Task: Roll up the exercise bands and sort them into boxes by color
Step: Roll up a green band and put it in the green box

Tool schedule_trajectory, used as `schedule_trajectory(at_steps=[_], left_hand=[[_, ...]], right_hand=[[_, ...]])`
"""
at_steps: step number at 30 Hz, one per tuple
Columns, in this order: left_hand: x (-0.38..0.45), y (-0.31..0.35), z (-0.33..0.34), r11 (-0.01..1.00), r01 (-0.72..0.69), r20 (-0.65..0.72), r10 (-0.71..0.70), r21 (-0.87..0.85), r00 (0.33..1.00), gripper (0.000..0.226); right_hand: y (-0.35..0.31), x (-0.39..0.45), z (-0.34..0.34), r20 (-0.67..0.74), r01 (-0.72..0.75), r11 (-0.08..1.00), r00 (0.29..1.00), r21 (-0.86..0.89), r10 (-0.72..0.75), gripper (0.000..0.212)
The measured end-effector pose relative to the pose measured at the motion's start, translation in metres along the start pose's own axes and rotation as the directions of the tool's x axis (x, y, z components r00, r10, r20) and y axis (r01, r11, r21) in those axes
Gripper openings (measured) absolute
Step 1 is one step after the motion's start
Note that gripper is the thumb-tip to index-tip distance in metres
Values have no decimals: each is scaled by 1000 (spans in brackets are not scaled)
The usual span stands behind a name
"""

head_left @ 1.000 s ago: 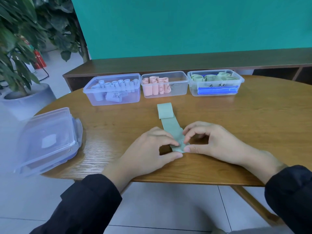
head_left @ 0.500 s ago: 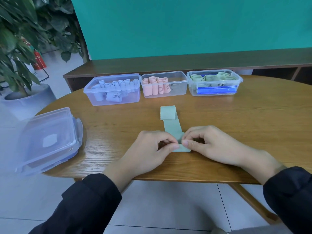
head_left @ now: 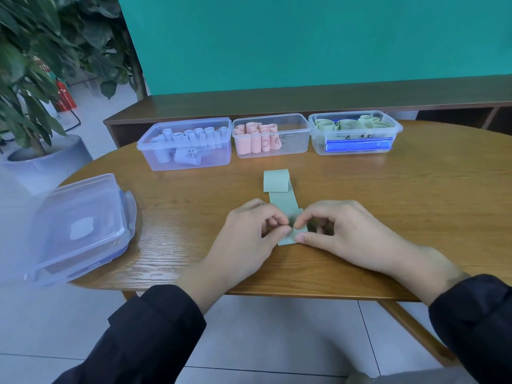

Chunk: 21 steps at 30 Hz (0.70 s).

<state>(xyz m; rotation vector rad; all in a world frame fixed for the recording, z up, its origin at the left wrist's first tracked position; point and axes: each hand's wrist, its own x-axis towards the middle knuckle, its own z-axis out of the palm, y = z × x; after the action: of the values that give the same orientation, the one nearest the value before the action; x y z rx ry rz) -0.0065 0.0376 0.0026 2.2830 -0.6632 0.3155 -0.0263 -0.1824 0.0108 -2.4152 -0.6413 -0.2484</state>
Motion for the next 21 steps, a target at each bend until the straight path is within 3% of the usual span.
schedule_trajectory(at_steps=[8,15,21], left_hand=[[-3,-3,0,996,-70,76,65,62,995,13],[2,-8,5,990,-16,-41,22,140,999,7],[6,-8,6,969,40,10,-43,245,999,34]], right_hand=[[3,3,1,18,-41,997,999,-58,43,27],[2,11,7,-138,-115,980,986,-165,92,18],[4,14,-1,-3,-158,947,986,-278,164,32]])
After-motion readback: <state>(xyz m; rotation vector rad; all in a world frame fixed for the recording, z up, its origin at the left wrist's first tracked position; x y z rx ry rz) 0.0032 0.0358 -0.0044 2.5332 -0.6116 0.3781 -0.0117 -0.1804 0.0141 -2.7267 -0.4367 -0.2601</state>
